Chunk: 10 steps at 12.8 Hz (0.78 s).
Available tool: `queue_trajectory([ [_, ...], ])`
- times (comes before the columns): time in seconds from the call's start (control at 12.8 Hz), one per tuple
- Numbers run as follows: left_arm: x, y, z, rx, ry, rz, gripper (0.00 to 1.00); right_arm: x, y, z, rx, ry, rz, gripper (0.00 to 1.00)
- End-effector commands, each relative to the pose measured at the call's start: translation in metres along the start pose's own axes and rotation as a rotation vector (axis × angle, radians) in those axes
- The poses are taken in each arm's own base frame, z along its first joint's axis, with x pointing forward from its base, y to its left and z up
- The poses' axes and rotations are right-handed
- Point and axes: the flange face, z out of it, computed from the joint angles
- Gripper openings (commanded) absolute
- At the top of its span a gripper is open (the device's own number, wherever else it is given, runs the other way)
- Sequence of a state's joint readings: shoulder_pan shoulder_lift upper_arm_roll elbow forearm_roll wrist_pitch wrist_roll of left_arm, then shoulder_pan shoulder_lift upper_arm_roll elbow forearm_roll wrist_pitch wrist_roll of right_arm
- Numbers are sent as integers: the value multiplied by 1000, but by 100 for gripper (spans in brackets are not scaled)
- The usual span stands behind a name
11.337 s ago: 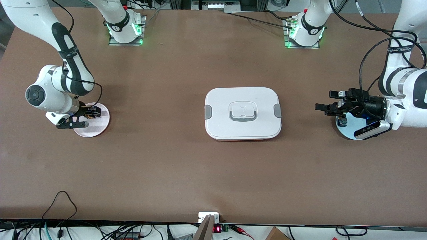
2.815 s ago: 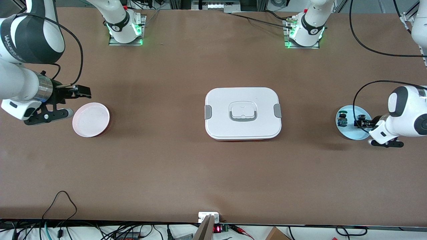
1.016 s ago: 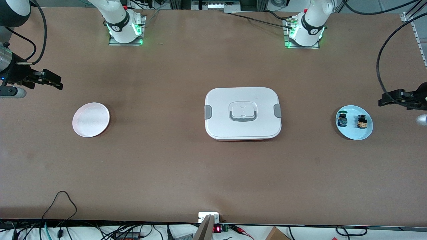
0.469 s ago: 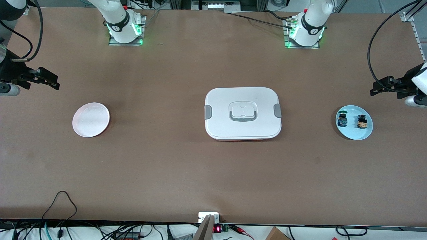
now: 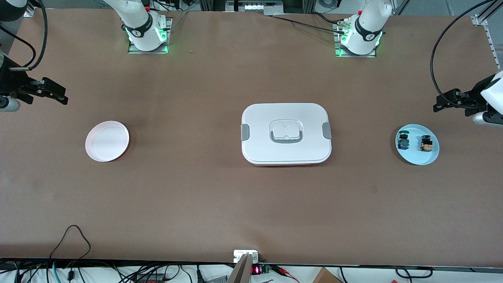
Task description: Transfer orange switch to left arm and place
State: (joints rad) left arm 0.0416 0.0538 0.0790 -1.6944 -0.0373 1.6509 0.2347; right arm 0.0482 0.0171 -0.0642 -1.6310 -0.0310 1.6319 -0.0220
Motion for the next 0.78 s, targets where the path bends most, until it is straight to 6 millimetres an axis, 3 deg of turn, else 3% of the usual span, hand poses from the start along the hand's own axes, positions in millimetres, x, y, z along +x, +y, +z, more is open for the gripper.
queue_trajectory([
  [0.0,-9,2,-3,12,-26,1,100,0,-2,-5,6,-4,-30,100],
  [0.39,-3,1,-15,54,-3,0,100,0,-3,-5,7,-8,-26,100],
  [0.7,-1,-3,-13,44,-11,-11,100,-4,1,-2,6,-40,-16,100],
])
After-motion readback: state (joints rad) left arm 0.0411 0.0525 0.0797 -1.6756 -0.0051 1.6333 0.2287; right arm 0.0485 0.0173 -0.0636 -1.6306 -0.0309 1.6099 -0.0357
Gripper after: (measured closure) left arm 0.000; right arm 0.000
